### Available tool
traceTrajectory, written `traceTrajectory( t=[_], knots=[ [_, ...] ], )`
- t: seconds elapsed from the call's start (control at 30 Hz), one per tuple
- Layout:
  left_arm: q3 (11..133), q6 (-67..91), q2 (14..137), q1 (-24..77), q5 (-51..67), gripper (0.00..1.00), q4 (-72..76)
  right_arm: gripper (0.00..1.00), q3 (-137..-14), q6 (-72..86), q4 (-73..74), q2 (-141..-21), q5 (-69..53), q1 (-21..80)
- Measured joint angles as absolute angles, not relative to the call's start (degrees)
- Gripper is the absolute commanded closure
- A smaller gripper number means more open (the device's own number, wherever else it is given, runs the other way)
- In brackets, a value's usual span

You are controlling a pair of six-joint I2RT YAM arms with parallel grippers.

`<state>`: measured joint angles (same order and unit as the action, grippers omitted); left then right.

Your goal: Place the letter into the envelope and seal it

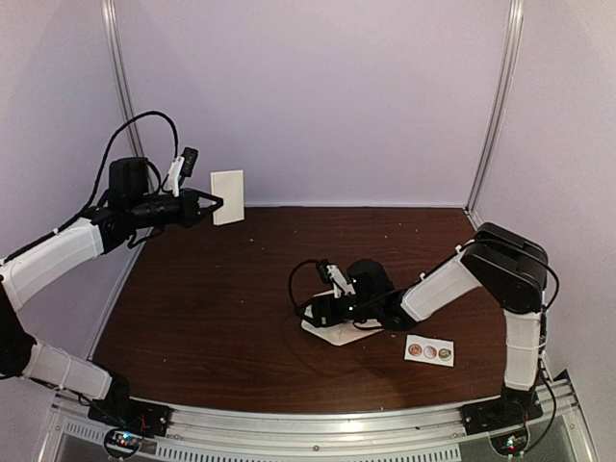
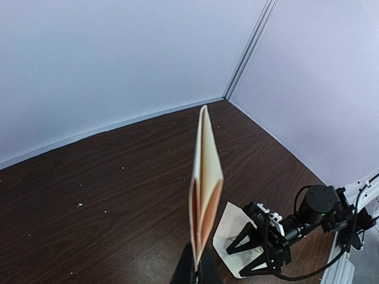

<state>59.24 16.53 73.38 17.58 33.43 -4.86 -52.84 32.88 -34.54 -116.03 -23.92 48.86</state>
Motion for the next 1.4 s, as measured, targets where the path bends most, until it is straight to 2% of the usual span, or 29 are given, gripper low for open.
traceTrajectory(
  t=[0.6, 0.73, 0.87, 1.03, 1.13, 1.4],
  knots=[
    [59.2, 16.5, 73.4, 17.6, 33.5, 1.00, -4.8, 0.26, -55.2, 38.2, -43.2, -121.0, -27.7, 57.3],
    [58.5, 16.9, 73.4, 17.6, 33.6, 1.00, -4.3, 0.22, -55.9, 38.9, -42.1, -120.9, -27.7, 58.2],
    [55.5, 19.6, 73.4, 17.6, 34.0, 1.00, -2.3, 0.18, -55.5, 37.4, -35.8, -116.1, -26.1, 58.5],
    [49.5, 27.3, 72.9, 19.1, 32.8, 1.00, 2.7, 0.17, -51.9, 34.4, -30.0, -101.4, -22.5, 57.3],
    [45.2, 33.3, 72.1, 23.4, 30.6, 1.00, 5.6, 0.18, -48.6, 33.2, -28.4, -94.2, -20.6, 54.5],
    [37.7, 48.2, 74.0, 37.2, 24.1, 1.00, 11.8, 0.22, -38.7, 33.0, -22.0, -92.1, -19.6, 45.8]
  ],
)
